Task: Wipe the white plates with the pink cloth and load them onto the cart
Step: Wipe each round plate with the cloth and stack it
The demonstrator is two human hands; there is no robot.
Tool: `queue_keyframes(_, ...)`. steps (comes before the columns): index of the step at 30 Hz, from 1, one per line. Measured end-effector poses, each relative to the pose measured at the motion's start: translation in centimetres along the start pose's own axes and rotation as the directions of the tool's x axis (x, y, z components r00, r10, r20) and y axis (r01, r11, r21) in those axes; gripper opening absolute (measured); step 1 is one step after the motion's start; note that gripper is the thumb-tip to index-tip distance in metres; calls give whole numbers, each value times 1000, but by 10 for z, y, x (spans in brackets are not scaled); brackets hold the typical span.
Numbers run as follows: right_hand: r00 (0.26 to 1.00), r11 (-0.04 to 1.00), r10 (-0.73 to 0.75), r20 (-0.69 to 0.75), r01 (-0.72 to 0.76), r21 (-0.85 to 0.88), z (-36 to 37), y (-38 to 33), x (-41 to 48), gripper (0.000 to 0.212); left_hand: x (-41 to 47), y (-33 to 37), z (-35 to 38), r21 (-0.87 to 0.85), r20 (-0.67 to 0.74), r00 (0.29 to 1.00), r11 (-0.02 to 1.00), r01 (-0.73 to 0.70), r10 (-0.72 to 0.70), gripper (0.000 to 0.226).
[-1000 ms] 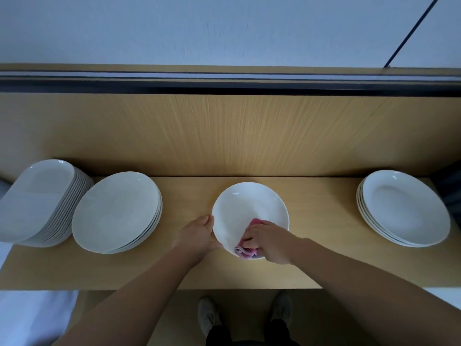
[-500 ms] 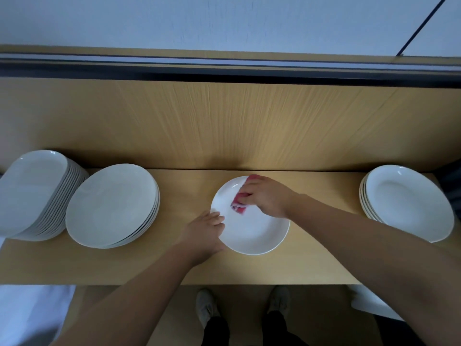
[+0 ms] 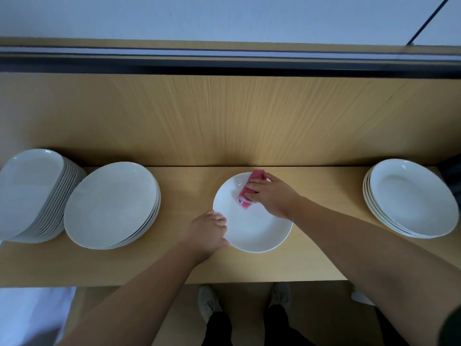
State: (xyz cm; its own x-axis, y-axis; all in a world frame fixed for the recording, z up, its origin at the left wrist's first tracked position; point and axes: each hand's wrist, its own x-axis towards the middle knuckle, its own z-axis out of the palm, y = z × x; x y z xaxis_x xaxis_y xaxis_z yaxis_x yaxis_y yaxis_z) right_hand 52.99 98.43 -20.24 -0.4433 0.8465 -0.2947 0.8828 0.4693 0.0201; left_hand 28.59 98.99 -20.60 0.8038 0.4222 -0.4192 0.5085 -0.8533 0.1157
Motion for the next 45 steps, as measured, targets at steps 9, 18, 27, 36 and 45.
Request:
queue_keyframes(9, 909, 938, 345, 235, -343, -54, 1, -28, -38, 37, -1, 0, 1, 42, -19, 1000, 999, -5, 6, 51)
queue_keyframes(18, 922, 959, 251, 296, -279, 56, -11, -78, -70, 28, 5, 0, -3, 103, 40, 999, 995, -15, 11, 45)
queue_keyframes(27, 958, 950, 135, 255, -198, 240, -17, -82, -81, 19, 1, 3, -6, 56, -9, 1000, 998, 16, -15, 42)
queue_keyframes(36, 932, 788, 336, 136, -357, 502, -32, -21, -118, 19, -2, 31, -22, -131, -11, 992, 984, 125, -127, 39)
queue_keyframes(45, 895, 589, 429, 120, -378, 715, -18, 29, -139, 12, 46, 113, -27, -170, 10, 956, 942, 291, -294, 52)
